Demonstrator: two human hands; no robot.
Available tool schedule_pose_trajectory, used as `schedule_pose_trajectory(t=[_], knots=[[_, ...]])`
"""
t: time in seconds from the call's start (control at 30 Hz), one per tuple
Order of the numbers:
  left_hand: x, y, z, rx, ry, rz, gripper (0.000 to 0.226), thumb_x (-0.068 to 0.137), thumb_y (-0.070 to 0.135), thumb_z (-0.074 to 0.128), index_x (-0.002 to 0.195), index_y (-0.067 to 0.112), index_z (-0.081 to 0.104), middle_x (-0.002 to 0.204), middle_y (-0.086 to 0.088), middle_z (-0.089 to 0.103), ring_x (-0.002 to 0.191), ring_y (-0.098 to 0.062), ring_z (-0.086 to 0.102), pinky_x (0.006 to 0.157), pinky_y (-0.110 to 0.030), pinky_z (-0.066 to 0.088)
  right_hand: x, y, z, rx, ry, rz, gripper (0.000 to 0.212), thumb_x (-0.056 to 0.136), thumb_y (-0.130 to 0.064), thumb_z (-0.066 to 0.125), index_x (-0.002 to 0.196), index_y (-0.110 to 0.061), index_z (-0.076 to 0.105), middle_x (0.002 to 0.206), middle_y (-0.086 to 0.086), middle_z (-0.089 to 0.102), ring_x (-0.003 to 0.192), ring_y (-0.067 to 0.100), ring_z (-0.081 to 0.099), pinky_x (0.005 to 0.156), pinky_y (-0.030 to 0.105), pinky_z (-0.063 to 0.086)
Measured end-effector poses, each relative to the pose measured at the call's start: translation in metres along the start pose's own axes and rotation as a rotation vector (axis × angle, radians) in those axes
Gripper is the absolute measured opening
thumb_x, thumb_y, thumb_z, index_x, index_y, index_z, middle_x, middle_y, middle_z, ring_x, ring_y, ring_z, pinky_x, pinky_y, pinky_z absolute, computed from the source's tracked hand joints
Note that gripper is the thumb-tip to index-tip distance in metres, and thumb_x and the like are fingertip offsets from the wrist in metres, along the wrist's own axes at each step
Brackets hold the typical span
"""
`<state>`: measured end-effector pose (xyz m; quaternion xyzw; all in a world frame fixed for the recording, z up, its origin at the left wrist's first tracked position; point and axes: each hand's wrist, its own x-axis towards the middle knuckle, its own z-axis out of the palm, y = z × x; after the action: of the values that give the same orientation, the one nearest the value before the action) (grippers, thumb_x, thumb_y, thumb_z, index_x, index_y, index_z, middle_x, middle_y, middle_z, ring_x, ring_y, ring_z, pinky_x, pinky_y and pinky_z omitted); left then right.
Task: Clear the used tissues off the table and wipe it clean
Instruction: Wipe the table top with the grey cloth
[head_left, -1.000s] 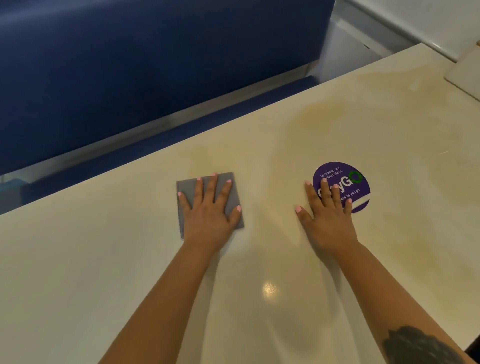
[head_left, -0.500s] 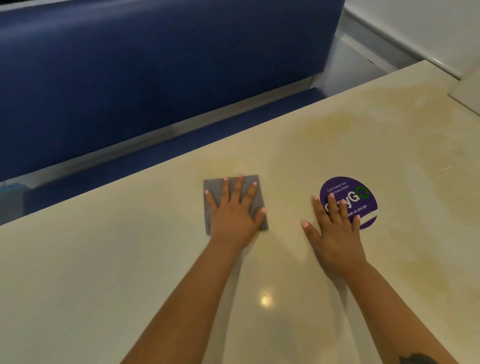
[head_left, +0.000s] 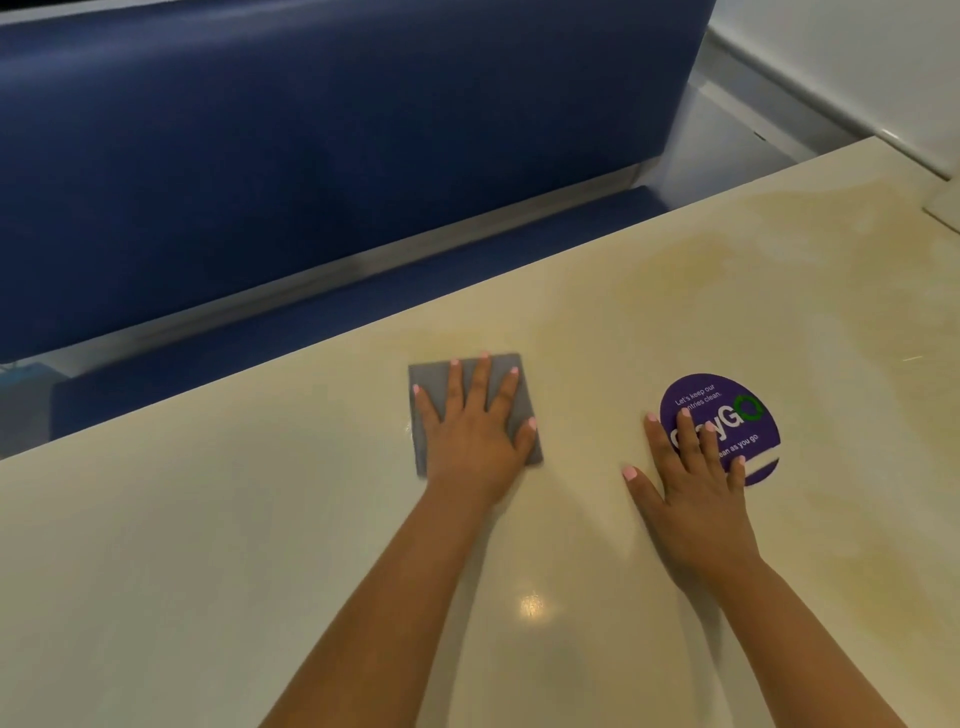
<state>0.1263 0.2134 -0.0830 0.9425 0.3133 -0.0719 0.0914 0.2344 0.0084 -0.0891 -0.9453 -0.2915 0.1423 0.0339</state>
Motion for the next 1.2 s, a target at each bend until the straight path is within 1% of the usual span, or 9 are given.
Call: schedule_pose_trajectory(t=[0.13,0.27,0.4,0.57,0.73,0.87,0.97,1.07,1.2], knots=[[0.01,-0.034,-0.006,-0.037,0.01,-0.153,0.062,0.095,0.056,0.013,0.147,0.034,-0.012,0.157,0.003,-0.016,0.144,-0.026,-0.015,0.111,-0.061,-0.005,0.001,0.0,0.0,-0.01,-0.01,-0.002,0.064,0.087,-0.067,0.001,0.143,-0.041,-0.016,0.158,-0.006,-0.013,0.145,0.019,-0.016,0.114,0.042,-0.011],[-0.027,-0.038,-0.005,-0.037,0.005,-0.227,0.063,0.095,0.055,0.012,0.146,0.032,-0.017,0.156,0.001,-0.021,0.143,-0.028,-0.019,0.111,-0.062,-0.004,0.002,0.001,0.001,-0.002,-0.003,-0.002,0.07,0.079,-0.07,-0.005,0.143,-0.043,-0.016,0.157,-0.007,-0.014,0.145,0.019,-0.015,0.115,0.044,-0.01],[-0.029,-0.013,0.0,-0.027,0.002,-0.101,0.064,0.095,0.056,0.013,0.146,0.032,-0.018,0.154,0.0,-0.026,0.141,-0.028,-0.024,0.109,-0.063,-0.011,0.002,0.001,0.0,0.0,-0.009,0.005,0.068,0.081,-0.069,-0.003,0.142,-0.043,-0.017,0.156,-0.008,-0.016,0.145,0.019,-0.016,0.114,0.043,-0.01],[0.035,-0.02,-0.009,0.013,0.003,0.011,0.063,0.095,0.057,0.014,0.147,0.033,-0.011,0.157,0.001,-0.016,0.143,-0.028,-0.016,0.11,-0.064,-0.007,0.001,0.0,0.0,0.014,-0.005,0.011,0.066,0.082,-0.068,0.002,0.14,-0.045,-0.017,0.154,-0.01,-0.016,0.145,0.017,-0.015,0.115,0.043,-0.009],[0.042,-0.062,-0.014,-0.052,0.061,-0.191,0.062,0.095,0.057,0.014,0.149,0.034,-0.005,0.158,0.003,-0.008,0.144,-0.027,-0.01,0.11,-0.06,-0.007,0.001,0.001,-0.001,0.014,-0.018,0.013,0.063,0.086,-0.072,0.002,0.14,-0.046,-0.017,0.154,-0.011,-0.017,0.145,0.016,-0.016,0.115,0.044,-0.008],[0.004,-0.059,-0.009,-0.063,0.078,-0.304,0.063,0.095,0.055,0.014,0.148,0.032,-0.01,0.158,0.0,-0.013,0.144,-0.029,-0.013,0.11,-0.064,-0.004,0.0,0.0,0.0,0.027,-0.008,0.016,0.072,0.077,-0.073,-0.003,0.143,-0.046,-0.012,0.149,-0.014,-0.019,0.145,0.016,-0.014,0.115,0.044,-0.008],[0.002,-0.029,-0.005,-0.06,0.028,-0.206,0.064,0.095,0.055,0.014,0.146,0.031,-0.016,0.155,-0.001,-0.022,0.142,-0.031,-0.02,0.108,-0.066,-0.007,0.001,0.0,0.0,0.033,-0.007,0.02,0.072,0.077,-0.073,-0.004,0.143,-0.046,-0.012,0.149,-0.015,-0.019,0.144,0.014,-0.016,0.115,0.042,-0.01],[0.031,-0.016,-0.008,-0.041,0.029,-0.056,0.063,0.096,0.056,0.016,0.148,0.032,-0.011,0.156,0.0,-0.019,0.143,-0.029,-0.018,0.109,-0.065,-0.007,0.0,0.001,0.0,0.028,-0.01,0.022,0.072,0.077,-0.074,-0.005,0.143,-0.047,-0.013,0.15,-0.016,-0.019,0.142,0.011,-0.019,0.114,0.041,-0.011],[0.077,-0.043,-0.018,-0.059,0.066,-0.086,0.062,0.095,0.058,0.018,0.149,0.033,-0.002,0.158,0.001,-0.007,0.144,-0.029,-0.01,0.111,-0.063,-0.003,0.001,0.002,0.0,0.009,-0.019,0.028,0.071,0.077,-0.075,-0.006,0.141,-0.047,-0.017,0.15,-0.016,-0.021,0.14,0.009,-0.021,0.112,0.037,-0.013]])
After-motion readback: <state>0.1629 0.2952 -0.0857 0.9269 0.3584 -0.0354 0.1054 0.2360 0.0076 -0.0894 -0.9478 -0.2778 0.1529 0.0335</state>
